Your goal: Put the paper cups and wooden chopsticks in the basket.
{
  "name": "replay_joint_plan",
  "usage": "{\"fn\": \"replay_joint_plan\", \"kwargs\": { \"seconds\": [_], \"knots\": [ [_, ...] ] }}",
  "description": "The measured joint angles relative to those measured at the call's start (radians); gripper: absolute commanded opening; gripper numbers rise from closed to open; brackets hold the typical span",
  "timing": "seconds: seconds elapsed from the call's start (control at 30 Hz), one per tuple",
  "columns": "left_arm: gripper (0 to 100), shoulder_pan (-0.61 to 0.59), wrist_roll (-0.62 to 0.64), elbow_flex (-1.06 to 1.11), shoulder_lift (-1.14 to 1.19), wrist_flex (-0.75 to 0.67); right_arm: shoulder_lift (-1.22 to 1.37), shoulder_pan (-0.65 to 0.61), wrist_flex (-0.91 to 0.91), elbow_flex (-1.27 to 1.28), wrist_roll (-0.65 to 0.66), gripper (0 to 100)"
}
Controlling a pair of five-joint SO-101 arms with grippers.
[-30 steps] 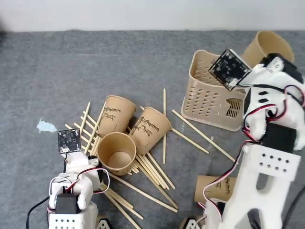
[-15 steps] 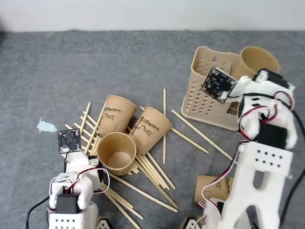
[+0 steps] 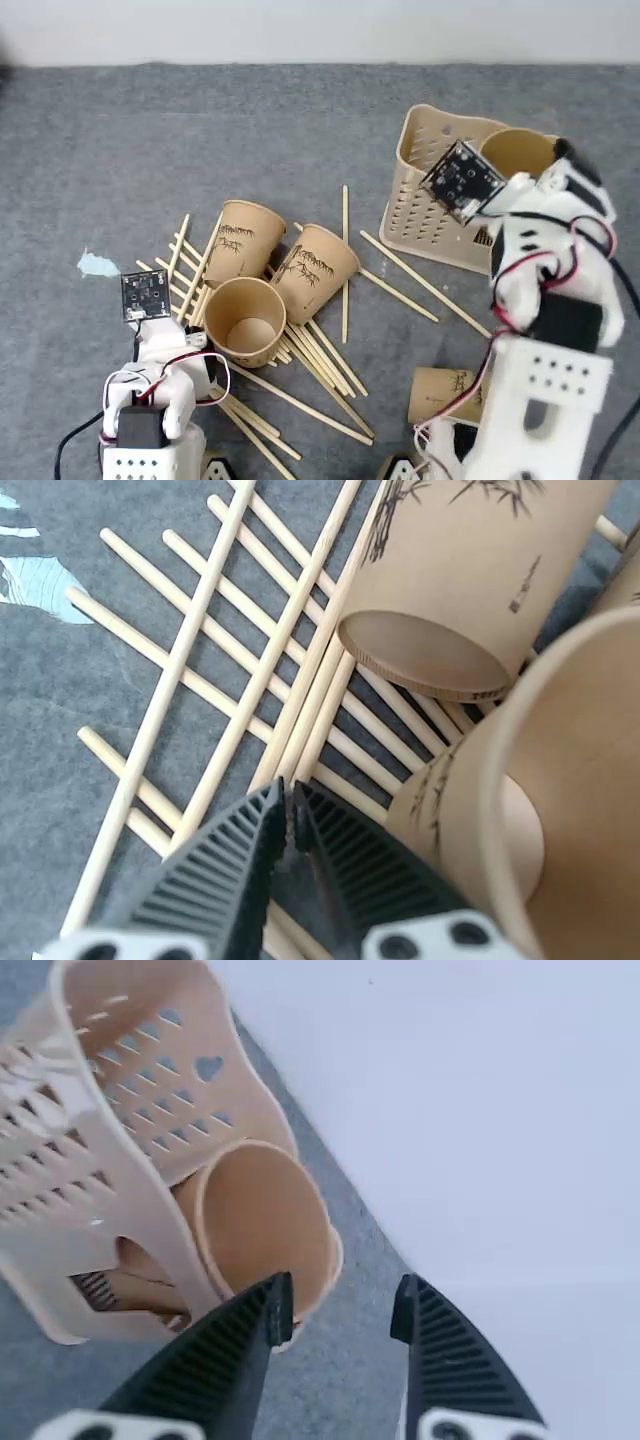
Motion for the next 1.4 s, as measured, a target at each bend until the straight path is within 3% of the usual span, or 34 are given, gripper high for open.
{"fn": "replay_joint_plan", "kwargs": {
  "seconds": [0.3, 0.83, 1.4],
  "knots": [
    [2, 0.000, 0.000, 0.000, 0.000, 0.000, -0.140, -0.066, 0.221, -0.002, -0.138, 18.7],
    [2, 0.000, 0.000, 0.000, 0.000, 0.000, -0.178, -0.066, 0.586, -0.002, -0.368, 18.7],
    [2, 0.000, 0.000, 0.000, 0.000, 0.000, -0.178, -0.066, 0.806, -0.002, -0.583, 19.0]
  ]
}}
